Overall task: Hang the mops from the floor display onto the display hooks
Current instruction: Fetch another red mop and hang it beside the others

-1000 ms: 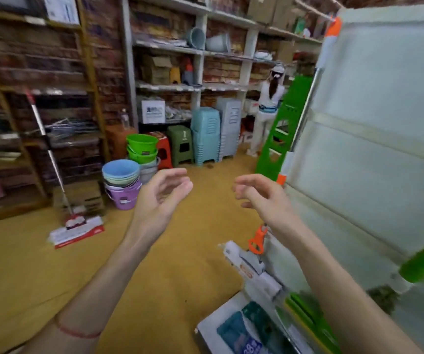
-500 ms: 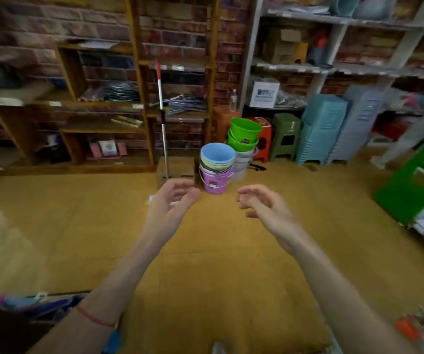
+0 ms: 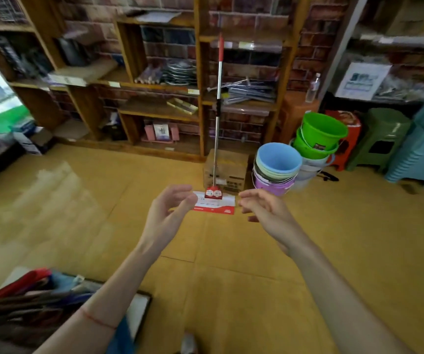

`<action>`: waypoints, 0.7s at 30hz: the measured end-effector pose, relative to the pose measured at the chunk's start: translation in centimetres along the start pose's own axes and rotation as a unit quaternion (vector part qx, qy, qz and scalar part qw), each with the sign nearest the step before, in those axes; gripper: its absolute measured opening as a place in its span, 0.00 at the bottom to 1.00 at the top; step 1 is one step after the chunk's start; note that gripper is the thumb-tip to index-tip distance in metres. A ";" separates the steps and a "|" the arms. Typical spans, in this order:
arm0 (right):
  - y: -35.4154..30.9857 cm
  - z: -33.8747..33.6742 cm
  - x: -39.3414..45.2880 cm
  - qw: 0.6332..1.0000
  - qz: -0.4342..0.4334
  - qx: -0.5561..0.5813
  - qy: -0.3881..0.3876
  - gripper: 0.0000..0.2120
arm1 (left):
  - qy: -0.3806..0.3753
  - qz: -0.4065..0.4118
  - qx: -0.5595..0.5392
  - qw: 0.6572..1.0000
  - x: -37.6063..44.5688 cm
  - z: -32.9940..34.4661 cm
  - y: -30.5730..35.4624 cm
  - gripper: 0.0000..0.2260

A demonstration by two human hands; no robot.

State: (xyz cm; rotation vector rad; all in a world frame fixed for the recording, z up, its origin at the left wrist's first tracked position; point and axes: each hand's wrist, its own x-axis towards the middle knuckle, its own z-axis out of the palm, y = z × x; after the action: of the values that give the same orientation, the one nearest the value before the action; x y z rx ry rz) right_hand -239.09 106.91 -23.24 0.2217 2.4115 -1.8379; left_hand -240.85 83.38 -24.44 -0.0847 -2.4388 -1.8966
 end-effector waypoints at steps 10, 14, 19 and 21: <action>-2.2 2.0 25.0 0.999 0.024 -0.030 -0.005 0.07 | -0.008 -0.018 0.002 1.000 25.5 -0.2 -4.8 0.15; -3.9 2.0 35.0 0.999 0.034 -0.020 0.003 0.07 | -0.024 -0.021 0.002 0.999 35.7 -0.4 -5.4 0.13; -4.9 1.6 46.5 0.998 0.052 -0.019 0.021 0.07 | -0.026 -0.033 0.006 0.999 46.5 -0.4 -6.8 0.17; -4.9 1.2 51.6 0.997 0.060 -0.026 0.027 0.07 | -0.020 -0.034 0.012 0.999 50.8 -0.1 -7.5 0.18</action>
State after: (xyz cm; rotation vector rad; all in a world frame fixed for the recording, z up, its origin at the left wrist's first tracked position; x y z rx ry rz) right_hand -290.77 107.27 -27.57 0.4080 2.4192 -1.7373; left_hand -292.04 82.05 -27.87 -0.0378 -2.5217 -1.9088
